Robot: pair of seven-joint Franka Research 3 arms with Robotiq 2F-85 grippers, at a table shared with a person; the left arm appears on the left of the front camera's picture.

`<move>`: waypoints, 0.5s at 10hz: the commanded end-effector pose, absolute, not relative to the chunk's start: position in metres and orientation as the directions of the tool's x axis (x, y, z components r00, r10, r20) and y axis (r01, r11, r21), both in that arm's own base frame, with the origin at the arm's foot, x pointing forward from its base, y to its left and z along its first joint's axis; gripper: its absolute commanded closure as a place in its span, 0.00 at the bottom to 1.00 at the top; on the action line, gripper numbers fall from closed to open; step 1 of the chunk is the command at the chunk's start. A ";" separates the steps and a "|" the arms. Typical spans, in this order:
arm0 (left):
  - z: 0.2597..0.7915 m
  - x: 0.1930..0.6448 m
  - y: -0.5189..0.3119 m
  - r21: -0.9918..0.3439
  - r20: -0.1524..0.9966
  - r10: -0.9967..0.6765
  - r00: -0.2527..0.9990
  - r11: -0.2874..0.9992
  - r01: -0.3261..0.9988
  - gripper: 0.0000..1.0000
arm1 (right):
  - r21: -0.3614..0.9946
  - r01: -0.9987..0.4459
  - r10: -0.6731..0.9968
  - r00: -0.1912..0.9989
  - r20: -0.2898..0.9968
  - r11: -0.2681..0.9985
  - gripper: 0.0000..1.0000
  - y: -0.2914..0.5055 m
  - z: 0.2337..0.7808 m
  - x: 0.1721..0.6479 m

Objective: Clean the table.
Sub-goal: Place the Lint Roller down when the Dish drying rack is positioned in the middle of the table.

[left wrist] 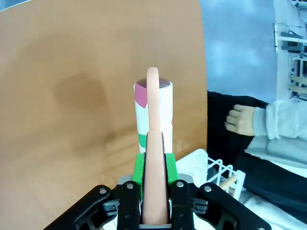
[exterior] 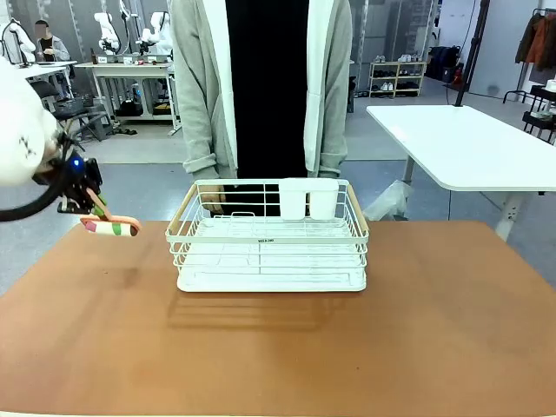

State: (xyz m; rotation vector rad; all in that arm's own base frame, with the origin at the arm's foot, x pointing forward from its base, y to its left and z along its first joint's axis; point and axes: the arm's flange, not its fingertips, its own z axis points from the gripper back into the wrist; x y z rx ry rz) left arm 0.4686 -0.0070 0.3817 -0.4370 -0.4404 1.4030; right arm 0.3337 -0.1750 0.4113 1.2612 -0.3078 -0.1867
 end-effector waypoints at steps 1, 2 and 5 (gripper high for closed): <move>0.358 0.470 -0.004 -0.496 0.033 0.985 0.172 0.165 -0.852 0.79 | 0.957 -0.037 -0.312 0.941 0.130 0.287 0.00 -0.173 0.413 0.333; 0.354 0.468 -0.003 -0.505 0.014 0.984 0.176 0.159 -0.848 0.79 | 0.957 -0.037 -0.312 0.941 0.130 0.287 0.00 -0.173 0.413 0.333; 0.336 0.471 0.000 -0.462 -0.022 0.986 0.166 0.138 -0.876 0.79 | 0.957 -0.037 -0.312 0.941 0.130 0.287 0.00 -0.173 0.413 0.333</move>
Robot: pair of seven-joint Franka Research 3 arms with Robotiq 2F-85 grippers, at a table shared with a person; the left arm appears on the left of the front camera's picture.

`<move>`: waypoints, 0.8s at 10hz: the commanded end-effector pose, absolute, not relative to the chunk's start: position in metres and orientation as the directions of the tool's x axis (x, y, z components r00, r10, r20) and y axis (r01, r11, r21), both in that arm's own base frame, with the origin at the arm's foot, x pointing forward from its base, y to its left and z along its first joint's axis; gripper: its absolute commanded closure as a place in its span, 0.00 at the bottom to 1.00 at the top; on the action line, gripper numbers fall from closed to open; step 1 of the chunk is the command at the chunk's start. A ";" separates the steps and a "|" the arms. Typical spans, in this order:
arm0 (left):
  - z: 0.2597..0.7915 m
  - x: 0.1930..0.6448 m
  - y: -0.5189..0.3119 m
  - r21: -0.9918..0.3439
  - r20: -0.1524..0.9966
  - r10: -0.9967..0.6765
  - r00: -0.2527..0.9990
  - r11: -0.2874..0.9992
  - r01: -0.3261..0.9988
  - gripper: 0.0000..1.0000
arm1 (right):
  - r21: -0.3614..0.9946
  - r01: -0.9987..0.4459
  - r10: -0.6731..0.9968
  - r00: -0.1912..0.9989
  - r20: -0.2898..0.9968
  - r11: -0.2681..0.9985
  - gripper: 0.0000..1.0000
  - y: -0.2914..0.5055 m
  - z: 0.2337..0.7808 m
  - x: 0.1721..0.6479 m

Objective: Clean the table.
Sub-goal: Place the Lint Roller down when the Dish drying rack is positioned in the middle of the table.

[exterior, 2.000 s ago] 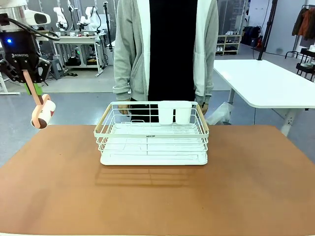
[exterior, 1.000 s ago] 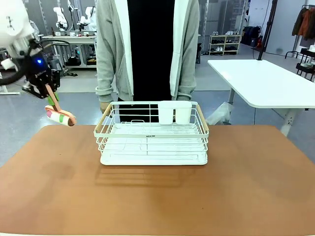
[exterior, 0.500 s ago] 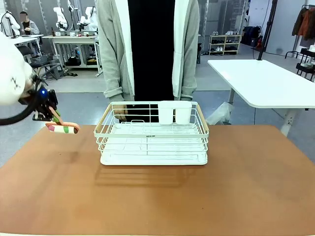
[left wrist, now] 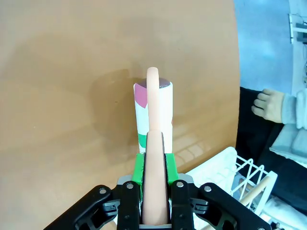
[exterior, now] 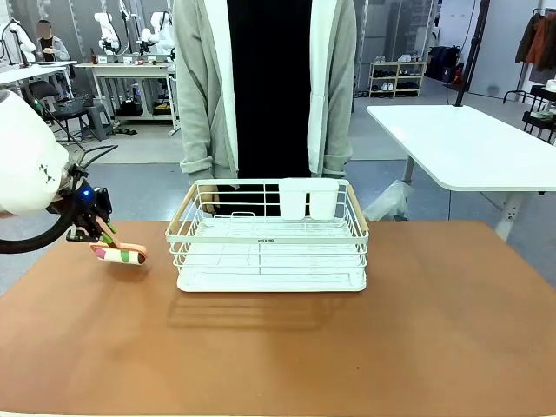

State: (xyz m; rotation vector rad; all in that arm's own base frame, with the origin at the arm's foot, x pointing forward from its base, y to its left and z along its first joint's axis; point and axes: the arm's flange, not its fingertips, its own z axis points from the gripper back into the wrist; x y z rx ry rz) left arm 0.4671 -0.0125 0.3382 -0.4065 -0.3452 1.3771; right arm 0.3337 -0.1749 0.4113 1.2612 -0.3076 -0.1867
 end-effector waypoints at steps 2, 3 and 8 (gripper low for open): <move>0.334 0.469 -0.001 -0.468 -0.005 0.990 0.142 0.123 -0.875 0.79 | 0.957 -0.037 -0.312 0.941 0.130 0.287 0.00 -0.173 0.413 0.333; 0.333 0.470 -0.002 -0.459 -0.011 0.991 0.135 0.115 -0.881 0.79 | 0.957 -0.037 -0.312 0.941 0.130 0.287 0.00 -0.173 0.413 0.333; 0.343 0.458 -0.005 -0.430 0.008 0.993 0.118 0.110 -0.896 0.00 | 0.957 -0.037 -0.312 0.941 0.130 0.287 0.00 -0.173 0.413 0.333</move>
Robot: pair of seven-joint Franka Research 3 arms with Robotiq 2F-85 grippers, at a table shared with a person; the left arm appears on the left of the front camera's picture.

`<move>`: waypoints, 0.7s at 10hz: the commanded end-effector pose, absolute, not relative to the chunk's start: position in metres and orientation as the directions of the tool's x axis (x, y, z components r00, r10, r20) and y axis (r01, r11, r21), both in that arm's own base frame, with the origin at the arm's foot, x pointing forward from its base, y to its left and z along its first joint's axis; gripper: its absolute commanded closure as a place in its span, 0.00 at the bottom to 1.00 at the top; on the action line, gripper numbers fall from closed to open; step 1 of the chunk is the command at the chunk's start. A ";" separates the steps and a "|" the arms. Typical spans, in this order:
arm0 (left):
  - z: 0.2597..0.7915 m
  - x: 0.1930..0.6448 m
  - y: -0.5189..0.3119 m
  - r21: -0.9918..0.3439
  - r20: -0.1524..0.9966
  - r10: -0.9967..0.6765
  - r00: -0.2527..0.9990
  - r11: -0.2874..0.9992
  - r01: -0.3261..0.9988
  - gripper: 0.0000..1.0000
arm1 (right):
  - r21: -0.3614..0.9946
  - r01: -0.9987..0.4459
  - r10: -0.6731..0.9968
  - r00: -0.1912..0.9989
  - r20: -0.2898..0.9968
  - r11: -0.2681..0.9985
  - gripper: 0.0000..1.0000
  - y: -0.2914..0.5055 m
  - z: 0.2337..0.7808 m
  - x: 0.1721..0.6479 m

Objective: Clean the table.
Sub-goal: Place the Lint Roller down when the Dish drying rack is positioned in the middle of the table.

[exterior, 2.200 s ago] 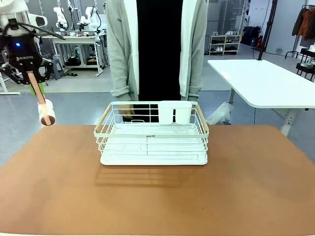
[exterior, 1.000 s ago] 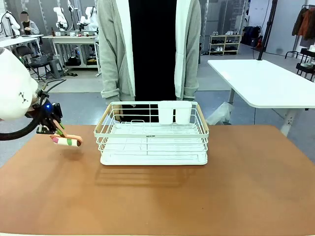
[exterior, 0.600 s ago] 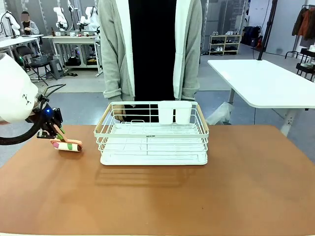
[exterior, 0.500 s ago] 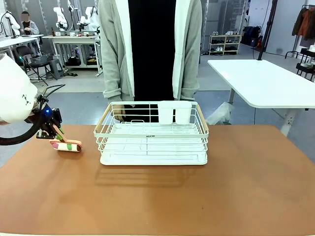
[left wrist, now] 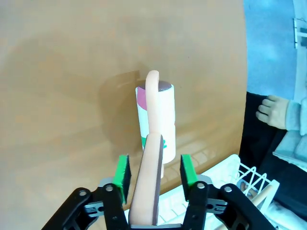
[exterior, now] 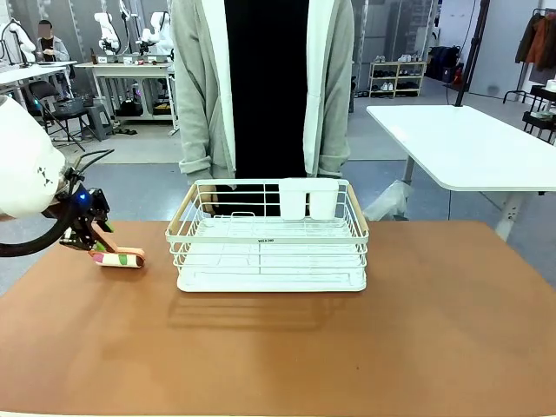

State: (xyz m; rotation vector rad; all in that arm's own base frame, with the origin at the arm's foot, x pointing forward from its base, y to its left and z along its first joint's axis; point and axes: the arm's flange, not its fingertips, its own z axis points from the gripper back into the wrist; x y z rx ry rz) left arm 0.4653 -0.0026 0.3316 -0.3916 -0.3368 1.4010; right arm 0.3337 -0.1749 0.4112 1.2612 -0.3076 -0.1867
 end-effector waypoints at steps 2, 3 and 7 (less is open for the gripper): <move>0.361 0.444 -0.008 -0.423 0.023 0.995 0.102 0.102 -0.901 0.00 | 0.957 -0.037 -0.312 0.941 0.130 0.287 0.00 -0.173 0.413 0.333; 0.366 0.441 -0.009 -0.376 0.032 0.996 0.080 0.086 -0.923 0.00 | 0.957 -0.037 -0.312 0.941 0.130 0.287 0.00 -0.173 0.413 0.333; 0.382 0.435 -0.011 -0.250 0.011 0.998 0.065 0.066 -0.966 0.00 | 0.957 -0.037 -0.312 0.941 0.130 0.287 0.00 -0.173 0.413 0.333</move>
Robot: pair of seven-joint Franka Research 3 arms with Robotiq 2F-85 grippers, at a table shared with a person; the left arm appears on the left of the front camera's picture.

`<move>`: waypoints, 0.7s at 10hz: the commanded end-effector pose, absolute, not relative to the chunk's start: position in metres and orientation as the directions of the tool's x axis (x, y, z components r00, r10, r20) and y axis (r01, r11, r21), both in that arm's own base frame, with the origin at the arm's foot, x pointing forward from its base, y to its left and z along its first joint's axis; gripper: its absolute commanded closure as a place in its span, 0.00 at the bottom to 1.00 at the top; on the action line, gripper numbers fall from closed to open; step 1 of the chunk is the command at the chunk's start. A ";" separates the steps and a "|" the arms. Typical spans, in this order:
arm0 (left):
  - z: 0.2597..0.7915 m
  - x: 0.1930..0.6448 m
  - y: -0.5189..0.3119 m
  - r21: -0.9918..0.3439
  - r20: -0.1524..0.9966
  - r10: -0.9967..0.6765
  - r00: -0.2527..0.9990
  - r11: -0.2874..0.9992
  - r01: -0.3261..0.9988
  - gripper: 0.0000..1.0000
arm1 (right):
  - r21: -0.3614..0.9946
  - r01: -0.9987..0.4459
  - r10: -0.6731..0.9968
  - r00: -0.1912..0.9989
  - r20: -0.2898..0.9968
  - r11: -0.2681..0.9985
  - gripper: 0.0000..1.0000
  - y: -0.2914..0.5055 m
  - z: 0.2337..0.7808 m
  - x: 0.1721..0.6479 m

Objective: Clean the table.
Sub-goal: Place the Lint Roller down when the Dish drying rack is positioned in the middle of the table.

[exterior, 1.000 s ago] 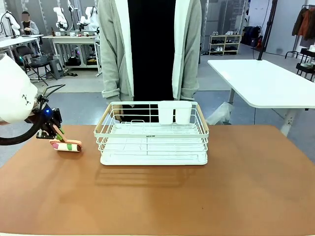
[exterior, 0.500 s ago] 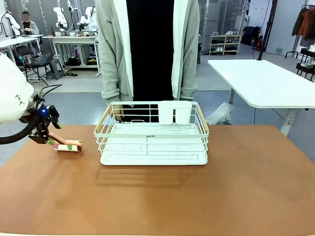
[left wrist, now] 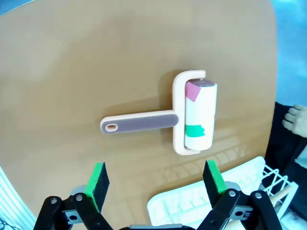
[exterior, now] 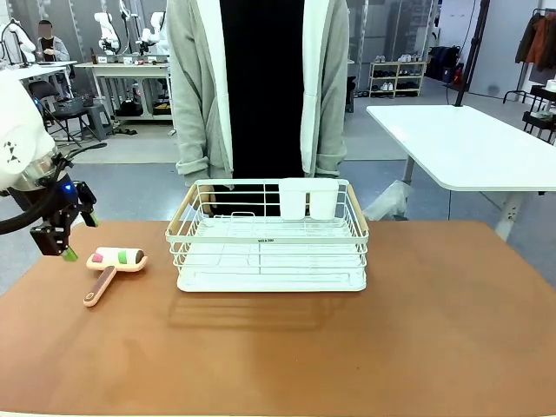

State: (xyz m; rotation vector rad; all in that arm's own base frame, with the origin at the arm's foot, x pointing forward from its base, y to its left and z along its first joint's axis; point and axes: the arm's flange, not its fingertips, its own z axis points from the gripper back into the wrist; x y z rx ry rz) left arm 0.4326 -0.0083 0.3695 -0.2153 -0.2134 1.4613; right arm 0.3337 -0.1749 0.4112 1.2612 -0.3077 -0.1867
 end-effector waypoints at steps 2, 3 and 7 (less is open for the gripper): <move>0.382 0.437 -0.009 -0.243 -0.003 0.999 0.044 0.042 -0.969 0.00 | 0.957 -0.037 -0.312 0.941 0.130 0.287 0.00 -0.173 0.413 0.333; 0.375 0.432 -0.009 -0.259 0.008 0.995 0.095 0.094 -0.961 0.00 | 0.957 -0.037 -0.312 0.941 0.130 0.287 0.00 -0.173 0.413 0.333; 0.375 0.432 -0.009 -0.259 0.008 0.995 0.095 0.094 -0.961 0.00 | 0.957 -0.037 -0.312 0.941 0.130 0.287 0.00 -0.173 0.413 0.333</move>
